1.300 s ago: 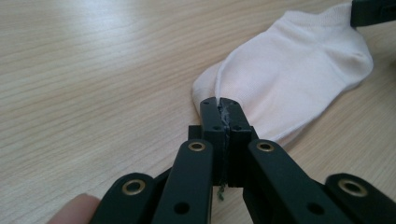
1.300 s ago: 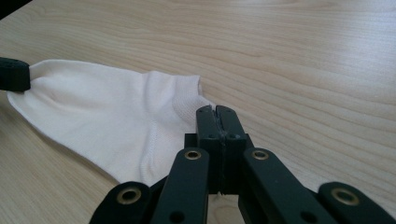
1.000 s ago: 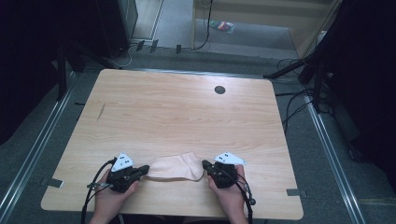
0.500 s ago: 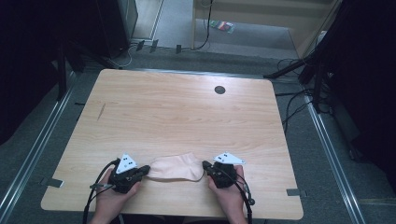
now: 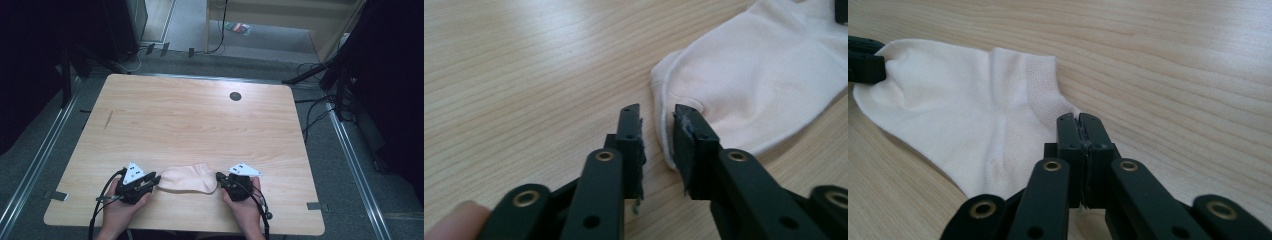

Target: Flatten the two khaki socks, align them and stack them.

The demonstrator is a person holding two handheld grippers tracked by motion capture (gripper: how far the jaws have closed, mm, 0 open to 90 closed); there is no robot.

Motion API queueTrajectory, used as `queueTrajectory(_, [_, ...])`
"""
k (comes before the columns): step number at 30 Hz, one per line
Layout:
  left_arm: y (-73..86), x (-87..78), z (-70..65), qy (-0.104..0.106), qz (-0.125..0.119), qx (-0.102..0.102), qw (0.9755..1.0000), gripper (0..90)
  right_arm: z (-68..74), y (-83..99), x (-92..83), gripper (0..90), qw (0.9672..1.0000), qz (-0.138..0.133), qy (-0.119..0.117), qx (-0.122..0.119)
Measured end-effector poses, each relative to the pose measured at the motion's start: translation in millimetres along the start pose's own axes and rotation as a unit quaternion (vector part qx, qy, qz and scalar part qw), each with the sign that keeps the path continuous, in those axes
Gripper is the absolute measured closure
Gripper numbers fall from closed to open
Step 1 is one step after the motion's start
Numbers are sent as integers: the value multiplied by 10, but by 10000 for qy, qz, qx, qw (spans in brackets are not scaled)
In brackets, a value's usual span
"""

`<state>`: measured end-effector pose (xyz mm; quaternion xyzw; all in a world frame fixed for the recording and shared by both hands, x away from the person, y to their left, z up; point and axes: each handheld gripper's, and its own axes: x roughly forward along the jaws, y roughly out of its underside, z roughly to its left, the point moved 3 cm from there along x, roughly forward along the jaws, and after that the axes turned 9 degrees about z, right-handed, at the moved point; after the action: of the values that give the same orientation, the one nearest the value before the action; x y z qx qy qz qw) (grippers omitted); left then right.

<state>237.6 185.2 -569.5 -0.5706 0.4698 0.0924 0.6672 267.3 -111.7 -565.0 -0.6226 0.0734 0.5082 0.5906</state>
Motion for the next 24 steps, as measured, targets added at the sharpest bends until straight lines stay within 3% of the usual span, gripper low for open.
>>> queueTrajectory(3, [0, -33, 15, 71, -208, -2, 9998, 621, -37, -10, -19, 651, 9998, -179, -79, 76])
queueTrajectory(6, [-10, -63, 40, -13, -341, -65, 9994, 503, -73, -25, -56, 574, 9996, -277, -9, 9])
queueTrajectory(9, [-36, -138, 70, 168, -633, -239, 9976, 377, -120, -48, -97, 456, 9992, -402, 18, -1])
queueTrajectory(10, [-36, -138, 70, 168, -633, -239, 9976, 332, -120, -48, -97, 456, 9992, -402, 18, -1])
queueTrajectory(11, [-44, -158, 78, 180, -711, -271, 9969, 332, -125, -54, -108, 425, 9991, -424, 26, 13])
queueTrajectory(16, [-64, -205, 124, 181, -751, -424, 9961, 134, -165, -85, -159, 241, 9987, -488, 2, 108])
queueTrajectory(20, [-73, -262, 148, 262, -860, -382, 9952, 80, -185, -111, -221, 139, 9983, -579, -5, 83])
queueTrajectory(24, [-64, -277, 191, 312, -878, -522, 9943, 74, -237, -128, -294, 99, 9977, -671, 54, 91])
